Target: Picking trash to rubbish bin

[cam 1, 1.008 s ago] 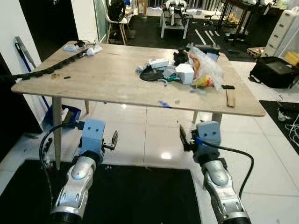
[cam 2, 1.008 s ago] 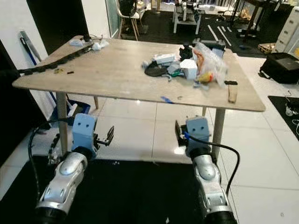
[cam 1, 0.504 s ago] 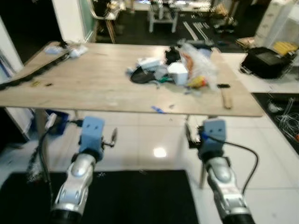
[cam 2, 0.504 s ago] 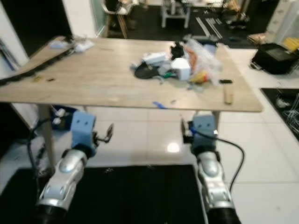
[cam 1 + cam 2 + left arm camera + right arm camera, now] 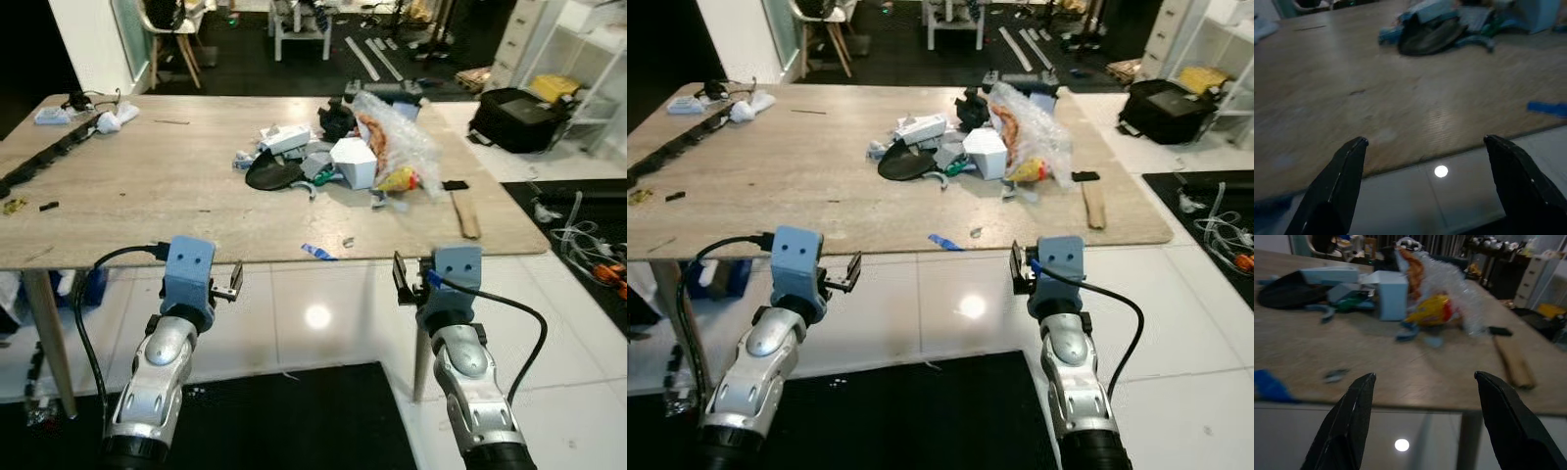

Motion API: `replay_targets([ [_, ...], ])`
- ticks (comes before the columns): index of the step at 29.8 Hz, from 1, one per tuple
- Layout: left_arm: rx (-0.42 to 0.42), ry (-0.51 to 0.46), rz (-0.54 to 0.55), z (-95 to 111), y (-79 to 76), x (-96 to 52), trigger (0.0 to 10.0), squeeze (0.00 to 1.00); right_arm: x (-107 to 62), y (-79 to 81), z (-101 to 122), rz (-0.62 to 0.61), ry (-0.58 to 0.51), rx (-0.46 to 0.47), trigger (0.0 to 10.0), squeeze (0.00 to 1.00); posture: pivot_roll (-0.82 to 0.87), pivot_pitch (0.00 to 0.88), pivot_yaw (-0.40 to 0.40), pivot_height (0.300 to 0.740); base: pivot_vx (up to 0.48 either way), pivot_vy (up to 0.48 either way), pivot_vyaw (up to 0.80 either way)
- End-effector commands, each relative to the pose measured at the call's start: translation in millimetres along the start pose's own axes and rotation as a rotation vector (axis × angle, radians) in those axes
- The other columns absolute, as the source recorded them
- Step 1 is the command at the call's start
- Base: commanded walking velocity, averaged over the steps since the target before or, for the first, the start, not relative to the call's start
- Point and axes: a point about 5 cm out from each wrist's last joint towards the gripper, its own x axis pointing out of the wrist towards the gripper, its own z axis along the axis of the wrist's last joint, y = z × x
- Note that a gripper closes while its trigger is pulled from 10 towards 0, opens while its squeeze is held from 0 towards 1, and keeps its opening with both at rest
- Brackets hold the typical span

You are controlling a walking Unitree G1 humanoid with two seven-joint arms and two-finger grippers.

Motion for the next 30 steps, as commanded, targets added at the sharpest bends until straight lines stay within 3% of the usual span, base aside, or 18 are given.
replay_targets([
  [1,-0.007,0.016,0.002,-2.4,1.4,-1.0,10.0,0.00,-0.4,-2.4,2.3,-0.022,-0.011,-0.002,10.0,0.00,-0.08,0.083,-0.011,0.740,0.330,0.000,0.00],
  [11,-0.001,0.002,-0.013,1.6,-1.2,-0.1,10.0,0.00,-0.7,-9.5,-2.0,-0.064,0.027,0.028,10.0,0.00,-0.08,0.090,-0.007,0.740,0.327,0.000,-0.46],
  [30,-0.023,-0.004,-0.020,4.6,-5.7,0.5,10.0,0.00,0.0,-10.2,1.8,-0.057,0.011,0.031,10.0,0.00,-0.09,0.095,-0.012,0.740,0.328,0.000,0.00],
])
